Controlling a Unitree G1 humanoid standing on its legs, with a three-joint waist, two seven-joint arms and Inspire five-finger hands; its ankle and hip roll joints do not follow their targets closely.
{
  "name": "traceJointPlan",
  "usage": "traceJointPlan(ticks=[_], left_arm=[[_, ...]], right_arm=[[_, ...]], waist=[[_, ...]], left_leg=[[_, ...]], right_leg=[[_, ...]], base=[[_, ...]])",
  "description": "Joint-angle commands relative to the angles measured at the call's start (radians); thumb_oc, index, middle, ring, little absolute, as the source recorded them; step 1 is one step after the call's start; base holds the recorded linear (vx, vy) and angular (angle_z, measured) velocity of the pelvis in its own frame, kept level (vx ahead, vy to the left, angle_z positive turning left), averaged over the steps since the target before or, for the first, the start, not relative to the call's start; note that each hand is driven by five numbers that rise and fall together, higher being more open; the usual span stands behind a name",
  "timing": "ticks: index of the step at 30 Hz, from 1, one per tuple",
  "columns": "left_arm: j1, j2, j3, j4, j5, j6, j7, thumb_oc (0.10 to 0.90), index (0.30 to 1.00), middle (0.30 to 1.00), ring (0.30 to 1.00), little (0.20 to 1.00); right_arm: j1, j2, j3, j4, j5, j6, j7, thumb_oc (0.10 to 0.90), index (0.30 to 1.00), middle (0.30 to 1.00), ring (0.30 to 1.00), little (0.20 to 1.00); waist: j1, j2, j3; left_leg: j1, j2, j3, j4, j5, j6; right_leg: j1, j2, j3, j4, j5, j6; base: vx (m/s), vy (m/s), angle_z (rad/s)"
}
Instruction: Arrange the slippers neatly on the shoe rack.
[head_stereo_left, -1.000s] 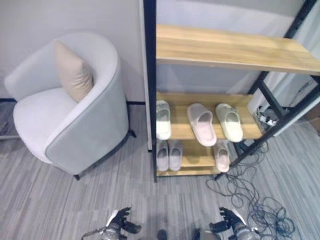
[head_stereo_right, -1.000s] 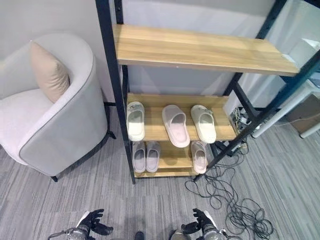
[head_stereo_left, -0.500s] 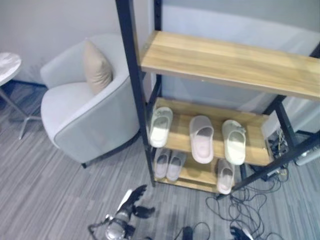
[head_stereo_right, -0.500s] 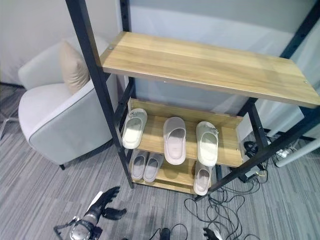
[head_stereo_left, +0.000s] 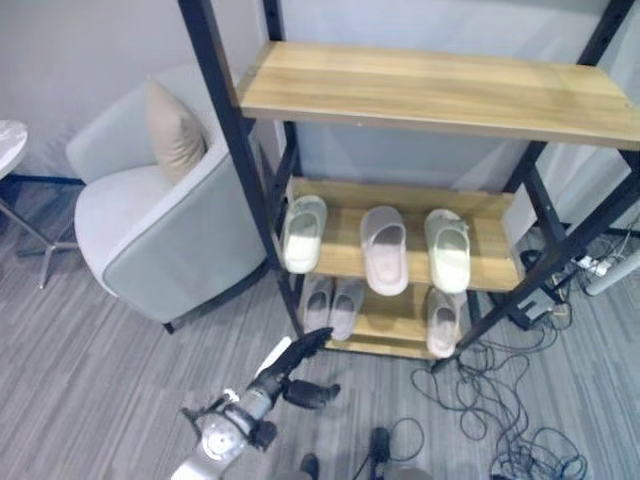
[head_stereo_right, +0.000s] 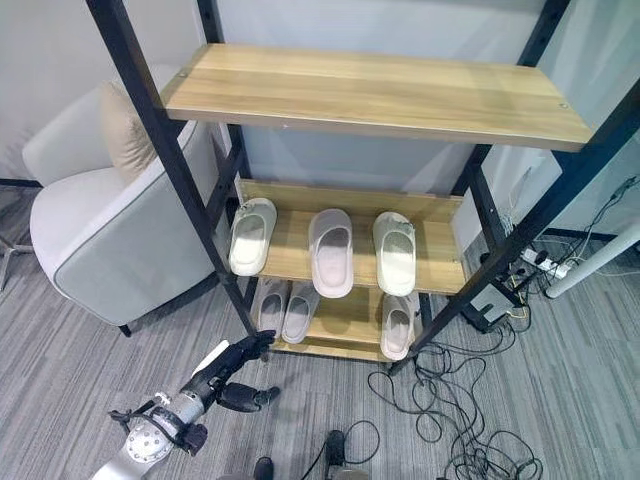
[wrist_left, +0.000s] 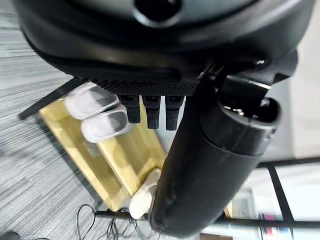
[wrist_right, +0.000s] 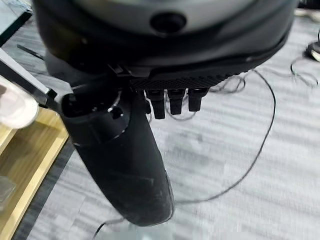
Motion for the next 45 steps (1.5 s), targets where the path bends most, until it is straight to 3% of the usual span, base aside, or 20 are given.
traceJointPlan(ticks=[1, 2, 4, 8, 15, 17, 20, 23, 28, 30, 34, 45], left_arm=[[-0.130, -0.004, -0.001, -0.123, 0.038, -0.128, 0.026, 0.800, 0.900, 0.900, 0.900, 0.900], [-0.138, -0.008, -0.005, -0.131, 0.025, -0.133, 0.030, 0.800, 0.900, 0.900, 0.900, 0.900], [-0.170, -0.030, -0.028, -0.159, -0.011, -0.131, 0.033, 0.800, 0.900, 0.900, 0.900, 0.900], [-0.193, -0.045, -0.051, -0.199, -0.056, -0.139, 0.019, 0.800, 0.900, 0.900, 0.900, 0.900], [-0.273, -0.092, -0.083, -0.265, -0.123, -0.144, 0.035, 0.800, 0.900, 0.900, 0.900, 0.900], [-0.297, -0.136, -0.094, -0.300, -0.224, -0.130, 0.026, 0.800, 0.900, 0.900, 0.900, 0.900], [-0.322, -0.165, -0.109, -0.312, -0.245, -0.111, 0.043, 0.800, 0.900, 0.900, 0.900, 0.900], [-0.342, -0.173, -0.106, -0.297, -0.205, -0.104, 0.070, 0.800, 0.900, 0.900, 0.900, 0.900], [-0.427, -0.196, -0.087, -0.176, 0.006, -0.087, 0.190, 0.800, 0.900, 0.900, 0.900, 0.900], [-0.519, -0.213, -0.079, -0.063, 0.144, -0.062, 0.287, 0.800, 0.900, 0.900, 0.900, 0.900], [-0.624, -0.231, -0.070, 0.045, 0.268, -0.033, 0.396, 0.800, 0.900, 0.900, 0.900, 0.900], [-0.911, -0.233, 0.010, 0.191, 0.366, 0.042, 0.566, 0.800, 0.900, 0.900, 0.900, 0.900]], right_arm=[[-0.010, -0.061, 0.014, -0.026, 0.017, -0.022, -0.036, 0.800, 0.900, 0.900, 0.900, 0.900], [-0.004, -0.058, 0.010, -0.027, 0.023, -0.025, -0.039, 0.800, 0.900, 0.900, 0.900, 0.900], [0.005, -0.058, 0.011, -0.036, 0.054, -0.033, -0.044, 0.800, 0.900, 0.900, 0.900, 0.900], [0.001, -0.055, 0.030, -0.051, 0.065, -0.044, -0.043, 0.800, 0.900, 0.900, 0.900, 0.900], [-0.008, -0.066, 0.073, -0.060, 0.035, -0.048, -0.036, 0.800, 0.900, 0.900, 0.900, 0.900], [-0.004, -0.060, 0.081, -0.039, 0.040, -0.041, -0.034, 0.800, 0.900, 0.900, 0.900, 0.900], [0.005, -0.041, 0.093, -0.023, 0.050, -0.040, -0.031, 0.800, 0.900, 0.900, 0.900, 0.900], [0.007, -0.033, 0.099, -0.022, 0.051, -0.039, -0.029, 0.800, 0.900, 0.900, 0.900, 0.900], [0.010, -0.024, 0.124, -0.042, 0.043, -0.037, -0.021, 0.800, 0.900, 0.900, 0.900, 0.900], [0.001, -0.030, 0.142, -0.057, 0.032, -0.033, -0.019, 0.800, 0.900, 0.900, 0.900, 0.900], [-0.009, -0.048, 0.166, -0.082, 0.011, -0.030, -0.021, 0.800, 0.900, 0.900, 0.900, 0.900], [-0.035, -0.098, 0.183, -0.114, -0.019, -0.027, -0.015, 0.800, 0.900, 0.900, 0.900, 0.900]], waist=[[-0.015, 0.020, -0.001], [-0.021, 0.019, -0.005], [-0.017, -0.003, -0.034], [-0.009, -0.018, -0.046], [-0.041, -0.009, -0.055], [-0.051, -0.003, -0.062], [-0.060, 0.005, -0.067], [-0.064, 0.009, -0.066], [-0.081, 0.014, -0.062], [-0.101, 0.015, -0.061], [-0.128, 0.021, -0.051], [-0.164, 0.041, -0.017]], left_leg=[[-0.001, 0.004, -0.075, 0.062, -0.088, -0.013], [-0.002, 0.003, -0.078, 0.064, -0.087, -0.011], [-0.030, -0.004, -0.100, 0.078, -0.081, -0.017], [-0.031, 0.020, -0.105, 0.090, -0.072, -0.046], [0.004, 0.044, -0.129, 0.021, -0.033, -0.054], [0.022, 0.053, -0.128, -0.019, -0.013, -0.058], [0.048, 0.060, -0.127, -0.068, 0.004, -0.059], [0.058, 0.061, -0.125, -0.082, 0.007, -0.059], [0.071, 0.059, -0.110, -0.098, 0.003, -0.058], [0.071, 0.057, -0.092, -0.114, 0.005, -0.058], [0.058, 0.053, -0.062, -0.131, 0.001, -0.058], [-0.028, 0.033, -0.003, -0.139, 0.010, -0.050]], right_leg=[[0.059, -0.061, 0.015, 0.237, -0.069, 0.064], [0.066, -0.058, 0.069, 0.245, -0.061, 0.066], [0.156, -0.040, 0.164, 0.134, -0.120, 0.048], [0.205, -0.008, 0.170, 0.025, -0.131, 0.034], [0.202, 0.021, 0.173, 0.008, -0.124, 0.018], [0.218, 0.027, 0.165, -0.021, -0.120, 0.015], [0.236, 0.033, 0.163, -0.043, -0.119, 0.012], [0.242, 0.033, 0.162, -0.051, -0.116, 0.011], [0.240, 0.031, 0.173, -0.068, -0.108, 0.014], [0.227, 0.029, 0.188, -0.079, -0.095, 0.020], [0.192, 0.026, 0.217, -0.091, -0.083, 0.028], [0.080, 0.017, 0.274, -0.103, -0.041, 0.041]], base=[[-0.09, -0.074, -0.63], [-0.04, -0.142, -0.01], [0.01, -0.205, 0.21], [0.02, -0.210, 0.05], [0.00, -0.090, -0.05], [0.05, -0.045, -0.06], [0.05, -0.006, 0.00], [0.06, 0.007, 0.00], [0.07, 0.023, -0.02], [0.06, 0.031, -0.18], [0.03, 0.050, -0.26], [-0.01, 0.054, -0.24]])
